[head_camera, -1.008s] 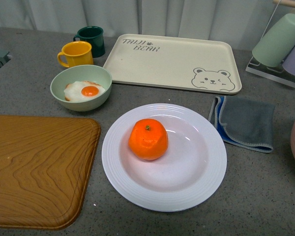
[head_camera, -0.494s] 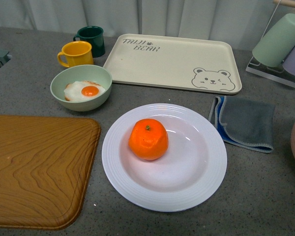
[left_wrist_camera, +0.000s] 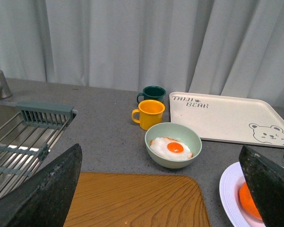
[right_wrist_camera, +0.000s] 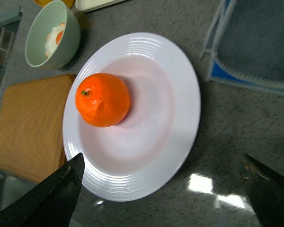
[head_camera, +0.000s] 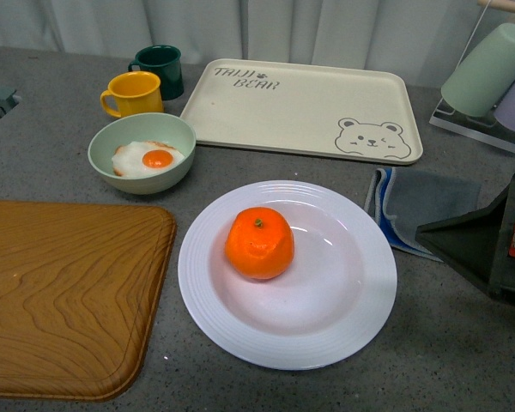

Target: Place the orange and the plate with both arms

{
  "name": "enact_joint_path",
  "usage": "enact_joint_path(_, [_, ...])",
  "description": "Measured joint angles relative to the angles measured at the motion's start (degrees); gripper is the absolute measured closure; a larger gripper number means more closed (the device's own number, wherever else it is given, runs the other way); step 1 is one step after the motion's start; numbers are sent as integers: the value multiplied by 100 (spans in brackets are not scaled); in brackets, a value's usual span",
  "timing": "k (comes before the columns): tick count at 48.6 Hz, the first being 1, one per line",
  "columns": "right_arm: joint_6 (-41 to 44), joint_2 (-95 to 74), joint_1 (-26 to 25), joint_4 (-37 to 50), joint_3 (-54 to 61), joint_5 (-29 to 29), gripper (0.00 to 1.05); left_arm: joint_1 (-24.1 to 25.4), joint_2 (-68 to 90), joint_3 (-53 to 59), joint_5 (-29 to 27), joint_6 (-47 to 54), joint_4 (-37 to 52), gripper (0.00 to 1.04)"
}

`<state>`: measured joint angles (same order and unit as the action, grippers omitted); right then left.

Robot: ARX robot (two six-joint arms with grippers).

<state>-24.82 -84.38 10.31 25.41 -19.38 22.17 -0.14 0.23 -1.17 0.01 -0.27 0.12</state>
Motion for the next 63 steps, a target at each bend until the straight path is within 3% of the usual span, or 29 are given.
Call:
enact_joint_path(11, [-693,-1609,-481,221,-339,1405,9,0,0,0,-2,0,0,7])
enact_joint_path(19, [-1043,-2240,-514,503,-511,1825,9,0,0,0,0,0,0,7])
enact_joint_path(59, [-2417,-3635,-28,1615,-1353,1939,9,0,0,0,-2,0,0,7])
enact_joint_path(63, [-2507,-3698,-4,1600,-1416,1853,20,0,0,0,0,0,0,7])
